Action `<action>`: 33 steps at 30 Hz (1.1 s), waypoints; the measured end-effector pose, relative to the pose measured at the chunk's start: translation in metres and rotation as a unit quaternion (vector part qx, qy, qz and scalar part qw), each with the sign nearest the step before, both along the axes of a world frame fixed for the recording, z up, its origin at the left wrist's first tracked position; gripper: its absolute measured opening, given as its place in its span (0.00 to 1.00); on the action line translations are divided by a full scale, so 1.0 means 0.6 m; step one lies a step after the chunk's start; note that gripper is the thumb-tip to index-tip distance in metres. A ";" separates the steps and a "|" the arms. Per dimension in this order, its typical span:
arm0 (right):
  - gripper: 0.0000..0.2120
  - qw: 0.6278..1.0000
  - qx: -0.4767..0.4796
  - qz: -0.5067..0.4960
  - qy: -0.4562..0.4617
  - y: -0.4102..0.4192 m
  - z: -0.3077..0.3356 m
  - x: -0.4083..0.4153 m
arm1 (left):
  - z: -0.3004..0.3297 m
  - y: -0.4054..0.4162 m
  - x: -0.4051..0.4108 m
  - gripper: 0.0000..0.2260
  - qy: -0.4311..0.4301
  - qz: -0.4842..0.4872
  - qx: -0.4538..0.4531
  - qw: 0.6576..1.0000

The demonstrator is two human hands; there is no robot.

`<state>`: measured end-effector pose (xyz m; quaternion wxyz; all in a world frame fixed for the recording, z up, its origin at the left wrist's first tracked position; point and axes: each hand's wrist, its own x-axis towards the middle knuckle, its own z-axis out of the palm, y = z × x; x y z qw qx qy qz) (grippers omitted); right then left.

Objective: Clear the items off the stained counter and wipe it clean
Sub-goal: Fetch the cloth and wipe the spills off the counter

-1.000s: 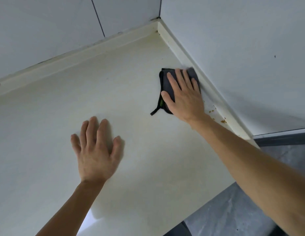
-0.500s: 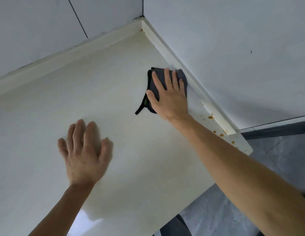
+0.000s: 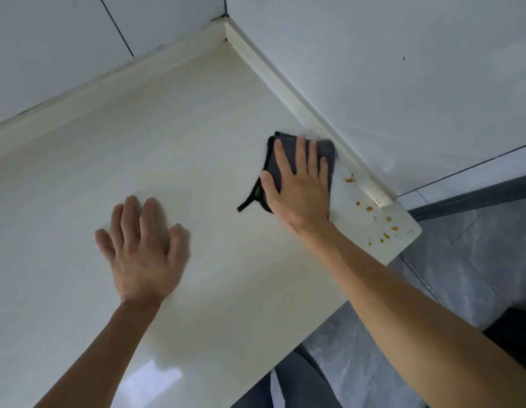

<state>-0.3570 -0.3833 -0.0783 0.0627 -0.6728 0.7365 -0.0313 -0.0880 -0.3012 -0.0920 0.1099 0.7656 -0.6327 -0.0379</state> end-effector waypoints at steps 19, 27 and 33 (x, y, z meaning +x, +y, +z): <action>0.32 0.996 0.013 0.083 -0.006 0.128 -0.009 -0.085 | 0.031 0.067 -0.195 0.28 0.036 -0.195 0.103 0.975; 0.32 1.000 0.022 -0.014 0.011 0.178 -0.005 -0.170 | -0.003 0.088 -0.213 0.30 -0.048 -0.233 0.101 0.966; 0.32 1.000 0.007 -0.014 -0.010 0.179 -0.013 -0.070 | -0.010 0.091 -0.213 0.31 -0.046 -0.224 0.085 0.970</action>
